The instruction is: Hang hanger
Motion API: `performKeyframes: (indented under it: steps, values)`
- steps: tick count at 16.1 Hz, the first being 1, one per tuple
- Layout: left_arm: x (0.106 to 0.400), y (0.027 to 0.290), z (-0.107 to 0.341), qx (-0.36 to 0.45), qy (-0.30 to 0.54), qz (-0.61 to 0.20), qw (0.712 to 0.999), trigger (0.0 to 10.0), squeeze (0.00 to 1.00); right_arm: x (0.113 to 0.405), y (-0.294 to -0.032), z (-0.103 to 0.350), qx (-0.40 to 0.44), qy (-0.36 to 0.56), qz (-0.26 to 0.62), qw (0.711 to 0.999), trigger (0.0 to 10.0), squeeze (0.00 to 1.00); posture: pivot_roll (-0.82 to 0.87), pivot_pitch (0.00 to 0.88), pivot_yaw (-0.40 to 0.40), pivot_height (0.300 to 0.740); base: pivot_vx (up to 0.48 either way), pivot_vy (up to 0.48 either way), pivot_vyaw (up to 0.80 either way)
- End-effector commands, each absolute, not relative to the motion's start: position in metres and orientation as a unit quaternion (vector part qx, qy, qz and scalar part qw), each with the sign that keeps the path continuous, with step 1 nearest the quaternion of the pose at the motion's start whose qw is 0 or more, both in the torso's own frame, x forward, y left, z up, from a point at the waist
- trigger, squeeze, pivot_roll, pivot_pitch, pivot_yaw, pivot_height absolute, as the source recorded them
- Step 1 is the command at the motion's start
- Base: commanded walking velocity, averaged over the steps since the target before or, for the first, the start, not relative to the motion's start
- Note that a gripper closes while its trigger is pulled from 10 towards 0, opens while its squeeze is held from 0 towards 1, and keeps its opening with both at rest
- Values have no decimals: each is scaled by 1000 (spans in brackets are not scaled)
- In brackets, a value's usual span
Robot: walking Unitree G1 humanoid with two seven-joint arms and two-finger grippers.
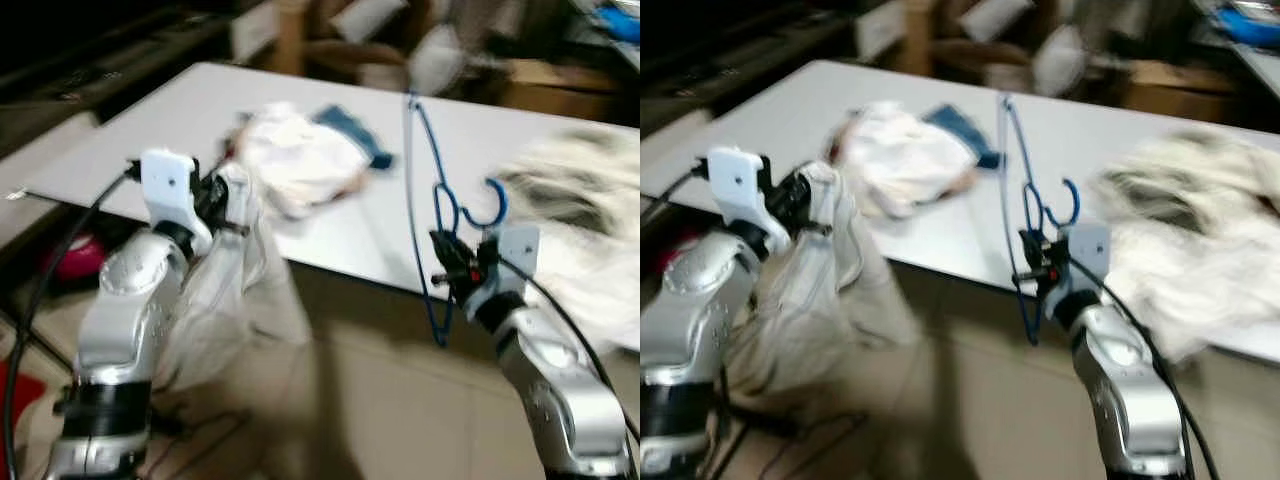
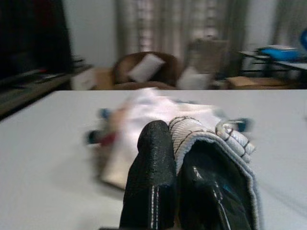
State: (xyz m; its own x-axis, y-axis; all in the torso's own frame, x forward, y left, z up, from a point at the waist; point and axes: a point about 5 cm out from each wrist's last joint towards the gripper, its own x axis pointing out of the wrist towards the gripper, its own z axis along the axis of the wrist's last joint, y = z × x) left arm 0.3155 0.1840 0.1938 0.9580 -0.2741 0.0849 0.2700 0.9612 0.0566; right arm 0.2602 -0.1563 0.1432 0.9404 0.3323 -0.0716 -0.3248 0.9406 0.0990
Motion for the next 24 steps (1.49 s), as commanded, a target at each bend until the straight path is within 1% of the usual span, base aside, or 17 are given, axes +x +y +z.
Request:
performKeyframes:
  steps: [1, 3, 5, 6, 8, 11, 13, 14, 15, 16, 17, 18, 20, 21, 22, 24]
  values:
    - [322, 182, 212, 31, -82, -142, 986, 10000, 0, 260, -156, 151, 36, 32, 196, 979, 10000, 0, -88, 0, 9, 740, 409, 0, 0]
    - [333, 175, 225, 38, -101, -164, 981, 10000, 0, 253, -161, 156, 9, 40, 263, 964, 10000, 0, -85, 0, 8, 740, 409, 0, 0]
    - [351, 180, 253, 54, -132, -175, 974, 10000, 0, 237, -175, 168, -29, 51, 363, 930, 10000, 0, -83, 0, 6, 740, 409, 0, 0]
    - [356, 181, 264, 53, -143, -178, 972, 10000, 0, 232, -179, 172, -35, 57, 390, 918, 10000, 0, -82, 0, 6, 740, 412, 0, 0]
    - [371, 183, 298, 68, -177, -199, 961, 10000, 0, 216, -187, 182, -59, 93, 476, 873, 10000, 0, -82, 0, 6, 740, 409, 0, 0]
    - [379, 179, 328, 67, -212, -227, 948, 10000, 0, 207, -192, 187, -71, 130, 525, 838, 10000, 0, -85, 0, 7, 740, 410, 0, 0]
    - [388, 172, 357, 99, -234, -250, 934, 10000, 0, 210, -185, 197, -70, 128, 563, 814, 10000, 0, -81, 0, 2, 740, 414, 0, 0]
    - [389, 171, 366, 98, -242, -254, 931, 10000, 0, 211, -183, 198, -75, 127, 569, 809, 10000, 0, -81, 0, 2, 740, 416, 0, 0]
    - [389, 163, 388, 85, -263, -276, 920, 10000, 0, 217, -175, 200, -88, 122, 580, 801, 10000, 0, -79, 0, 2, 740, 412, 0, 0]
    - [387, 156, 397, 93, -274, -293, 911, 10000, 0, 221, -171, 201, -94, 118, 587, 795, 10000, 0, -77, 0, 1, 740, 412, 0, 0]
    - [386, 152, 403, 89, -280, -303, 907, 10000, 0, 224, -168, 202, -100, 114, 588, 795, 10000, 0, -74, 0, 1, 740, 412, 0, 0]
    - [385, 141, 412, 80, -290, -334, 893, 10000, 0, 237, -161, 206, -116, 100, 577, 802, 10000, 0, -70, 0, 0, 740, 409, 0, 0]
    - [383, 132, 415, 81, -294, -354, 884, 10000, 0, 248, -157, 209, -130, 83, 559, 814, 10000, 0, -69, 0, -1, 740, 371, 0, 0]
    - [379, 125, 414, 71, -295, -382, 873, 10000, 0, 259, -153, 213, -135, 66, 536, 831, 10000, 0, -63, 0, -8, 740, 0, 0, 0]
    - [372, 119, 411, 79, -298, -409, 859, 10000, 0, 270, -151, 217, -141, 57, 512, 846, 10000, 0, -59, 0, -14, 740, 0, 0, 0]
    - [359, 122, 410, 95, -317, -435, 838, 10000, 0, 287, -149, 224, -152, 50, 482, 862, 10000, 0, -56, 0, -20, 740, 0, 0, 0]
